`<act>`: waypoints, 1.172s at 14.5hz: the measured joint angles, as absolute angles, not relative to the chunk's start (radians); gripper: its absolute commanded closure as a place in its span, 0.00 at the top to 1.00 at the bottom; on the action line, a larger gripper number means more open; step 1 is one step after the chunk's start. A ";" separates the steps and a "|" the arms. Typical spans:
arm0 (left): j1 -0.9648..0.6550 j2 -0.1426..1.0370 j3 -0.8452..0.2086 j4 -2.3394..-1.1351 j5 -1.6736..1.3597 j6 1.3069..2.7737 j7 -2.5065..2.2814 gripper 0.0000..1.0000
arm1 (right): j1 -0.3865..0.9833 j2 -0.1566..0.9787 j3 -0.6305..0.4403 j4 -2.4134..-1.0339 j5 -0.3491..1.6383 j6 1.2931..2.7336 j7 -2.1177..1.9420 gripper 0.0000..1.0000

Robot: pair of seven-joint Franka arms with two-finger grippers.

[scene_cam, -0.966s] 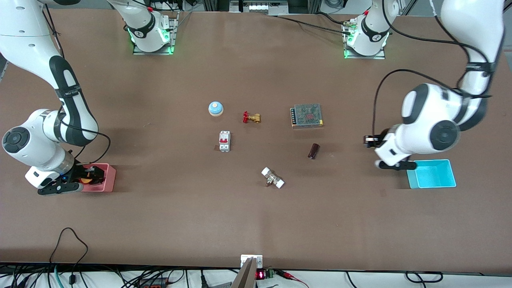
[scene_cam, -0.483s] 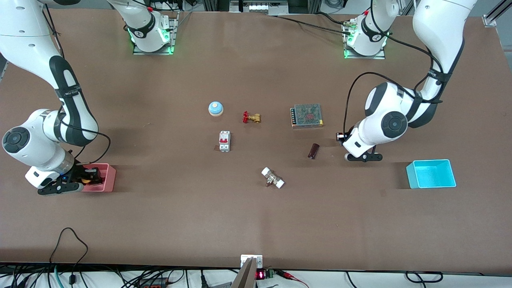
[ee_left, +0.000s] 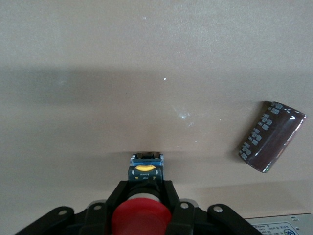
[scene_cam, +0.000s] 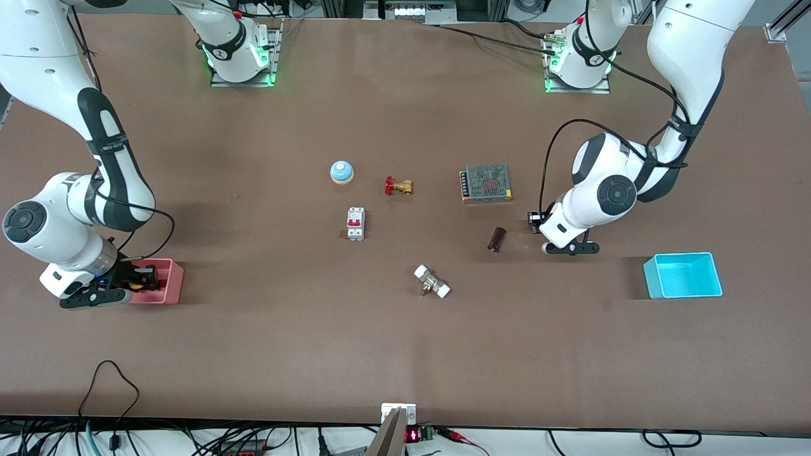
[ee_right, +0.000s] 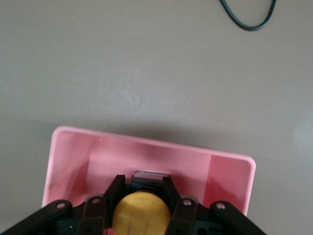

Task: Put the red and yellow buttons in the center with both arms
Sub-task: 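Carry the red button centerward with the left gripper while the right gripper carries yellow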

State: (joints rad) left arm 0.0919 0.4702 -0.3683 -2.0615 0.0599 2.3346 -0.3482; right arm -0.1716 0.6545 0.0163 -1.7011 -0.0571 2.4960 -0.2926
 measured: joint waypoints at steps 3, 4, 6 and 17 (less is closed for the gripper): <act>0.093 0.466 -0.368 -2.059 0.060 2.333 -0.348 1.00 | -0.162 0.577 0.018 -1.683 -0.057 2.331 -0.293 0.32; 0.094 0.462 -0.368 -2.054 0.060 2.322 -0.348 1.00 | -0.153 0.532 0.020 -1.678 -0.056 2.259 -0.293 0.34; 0.095 0.440 -0.368 -2.027 0.060 2.262 -0.348 1.00 | -0.130 0.436 0.027 -1.678 -0.049 2.119 -0.276 0.34; 0.140 0.356 -0.357 -1.596 0.252 1.777 -0.328 1.00 | 0.252 0.343 0.047 -1.899 -0.045 2.242 0.192 0.34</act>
